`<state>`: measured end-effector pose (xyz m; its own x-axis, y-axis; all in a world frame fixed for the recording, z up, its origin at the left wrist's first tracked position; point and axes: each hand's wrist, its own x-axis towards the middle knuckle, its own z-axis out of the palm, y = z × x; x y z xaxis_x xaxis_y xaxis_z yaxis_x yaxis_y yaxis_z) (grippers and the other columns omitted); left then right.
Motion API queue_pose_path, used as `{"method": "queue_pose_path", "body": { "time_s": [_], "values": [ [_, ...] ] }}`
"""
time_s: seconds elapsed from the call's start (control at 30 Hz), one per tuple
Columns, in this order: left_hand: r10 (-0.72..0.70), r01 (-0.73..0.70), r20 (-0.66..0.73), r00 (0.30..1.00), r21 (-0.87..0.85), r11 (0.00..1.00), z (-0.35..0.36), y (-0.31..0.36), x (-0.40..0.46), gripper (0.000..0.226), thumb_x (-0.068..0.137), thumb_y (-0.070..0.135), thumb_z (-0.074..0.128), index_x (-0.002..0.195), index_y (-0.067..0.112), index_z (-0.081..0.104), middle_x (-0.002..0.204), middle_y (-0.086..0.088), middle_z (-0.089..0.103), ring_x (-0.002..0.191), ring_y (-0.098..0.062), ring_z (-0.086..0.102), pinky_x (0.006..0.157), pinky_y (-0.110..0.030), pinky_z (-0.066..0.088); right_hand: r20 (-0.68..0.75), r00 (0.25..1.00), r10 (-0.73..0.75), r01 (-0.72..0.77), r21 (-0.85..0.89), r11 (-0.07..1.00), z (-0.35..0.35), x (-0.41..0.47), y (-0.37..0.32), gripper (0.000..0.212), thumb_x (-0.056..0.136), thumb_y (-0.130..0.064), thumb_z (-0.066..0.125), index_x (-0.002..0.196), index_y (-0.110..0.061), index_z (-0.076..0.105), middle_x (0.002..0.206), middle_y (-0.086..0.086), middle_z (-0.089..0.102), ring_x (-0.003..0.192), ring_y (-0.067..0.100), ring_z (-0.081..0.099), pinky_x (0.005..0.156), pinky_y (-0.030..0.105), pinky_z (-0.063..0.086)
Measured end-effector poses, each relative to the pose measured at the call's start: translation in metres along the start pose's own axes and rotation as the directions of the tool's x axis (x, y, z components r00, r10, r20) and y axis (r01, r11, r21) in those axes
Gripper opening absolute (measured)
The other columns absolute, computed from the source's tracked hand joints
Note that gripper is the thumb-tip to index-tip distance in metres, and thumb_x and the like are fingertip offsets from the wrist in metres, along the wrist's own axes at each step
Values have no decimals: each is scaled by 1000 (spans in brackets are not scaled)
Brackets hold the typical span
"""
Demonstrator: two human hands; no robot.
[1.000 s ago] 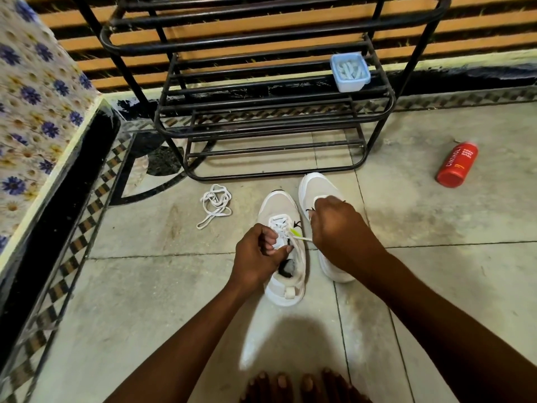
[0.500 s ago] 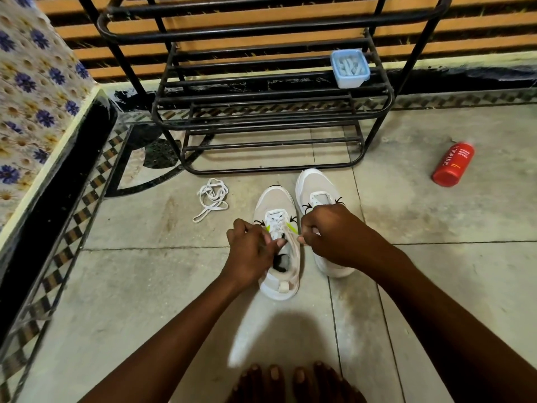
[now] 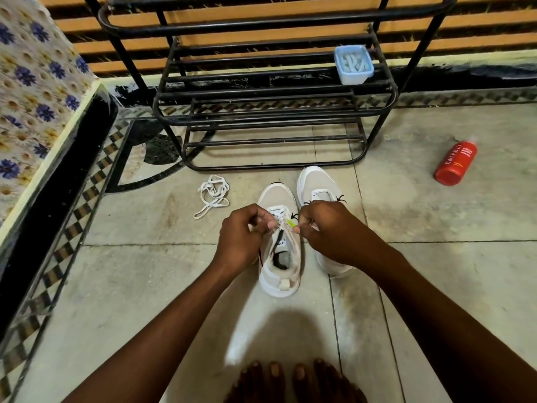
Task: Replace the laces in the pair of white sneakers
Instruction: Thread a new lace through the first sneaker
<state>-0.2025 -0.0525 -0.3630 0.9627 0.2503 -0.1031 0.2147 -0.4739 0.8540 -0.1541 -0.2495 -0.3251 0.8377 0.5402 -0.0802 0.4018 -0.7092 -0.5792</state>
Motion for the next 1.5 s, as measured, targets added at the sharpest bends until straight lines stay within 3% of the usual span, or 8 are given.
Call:
{"method": "queue_pose_path", "body": {
  "time_s": [0.17, 0.43, 0.6, 0.77, 0.87, 1.0, 1.27, 1.5],
  "values": [
    [88, -89, -22, 996, -73, 993, -6, 6, -2, 14, 93, 15, 72, 84, 26, 73, 76, 6, 72, 79, -18, 70, 80, -43, 57, 49, 994, 98, -107, 242, 964, -11, -5, -6, 19, 93, -27, 67, 78, -16, 62, 69, -1, 67, 71, 17, 63, 74, 39, 53],
    [184, -210, -132, 974, -225, 951, -33, 58, -9, 12, 97, 1, 65, 92, 10, 72, 80, 0, 72, 75, -15, 68, 74, -24, 54, 8, 993, 121, -114, 410, 905, -36, -8, -26, 27, 94, -24, 70, 69, -16, 65, 52, -9, 61, 49, 1, 55, 60, 24, 44],
    [210, -245, -133, 969, -365, 898, -55, 98, -21, 9, 100, 10, 65, 101, 5, 73, 80, -9, 73, 78, -12, 67, 75, -18, 50, -106, 969, 224, -120, 591, 798, -56, -15, -46, 34, 103, -27, 56, 72, -12, 61, 68, 4, 56, 44, 0, 47, 51, 16, 38],
    [208, -265, -174, 963, -445, 855, -67, 126, -30, 9, 98, 10, 68, 103, 6, 74, 86, -13, 76, 90, -23, 73, 88, -27, 54, -154, 967, 204, -25, 735, 678, -81, -23, -72, 34, 104, -23, 54, 75, -8, 63, 95, 8, 75, 88, 9, 69, 77, 26, 42],
    [189, -258, -180, 965, -534, 805, -70, 137, -34, 7, 98, 3, 66, 101, 1, 72, 89, -19, 74, 99, -28, 75, 84, -27, 55, -138, 972, 190, 8, 827, 562, -93, -29, -88, 31, 103, -23, 54, 82, -8, 72, 94, 8, 78, 86, 5, 69, 80, 27, 40],
    [174, -252, -190, 966, -564, 786, -72, 148, -46, 9, 95, 1, 69, 105, 0, 69, 97, -19, 77, 95, -20, 77, 72, -16, 52, -274, 941, 198, 110, 802, 587, -101, -41, -102, 20, 99, -20, 62, 82, -13, 68, 84, 9, 75, 79, 15, 69, 71, 31, 46],
    [221, -254, -134, 966, -645, 720, -77, 159, -65, 41, 89, -1, 75, 126, 6, 60, 105, -13, 78, 101, -29, 75, 86, -31, 60, -454, 880, 143, 246, 692, 679, -118, -53, -118, 8, 95, 5, 61, 92, 0, 66, 85, 19, 72, 65, 19, 66, 56, 15, 46],
    [168, -275, -252, 953, -490, 827, -88, 179, -61, 40, 82, -6, 81, 116, 10, 69, 111, -5, 73, 86, -14, 78, 75, -20, 59, -489, 858, 154, 264, 678, 686, -122, -53, -128, 35, 95, 1, 64, 123, -14, 50, 86, 13, 74, 71, 25, 73, 65, 30, 57]
  ]
}}
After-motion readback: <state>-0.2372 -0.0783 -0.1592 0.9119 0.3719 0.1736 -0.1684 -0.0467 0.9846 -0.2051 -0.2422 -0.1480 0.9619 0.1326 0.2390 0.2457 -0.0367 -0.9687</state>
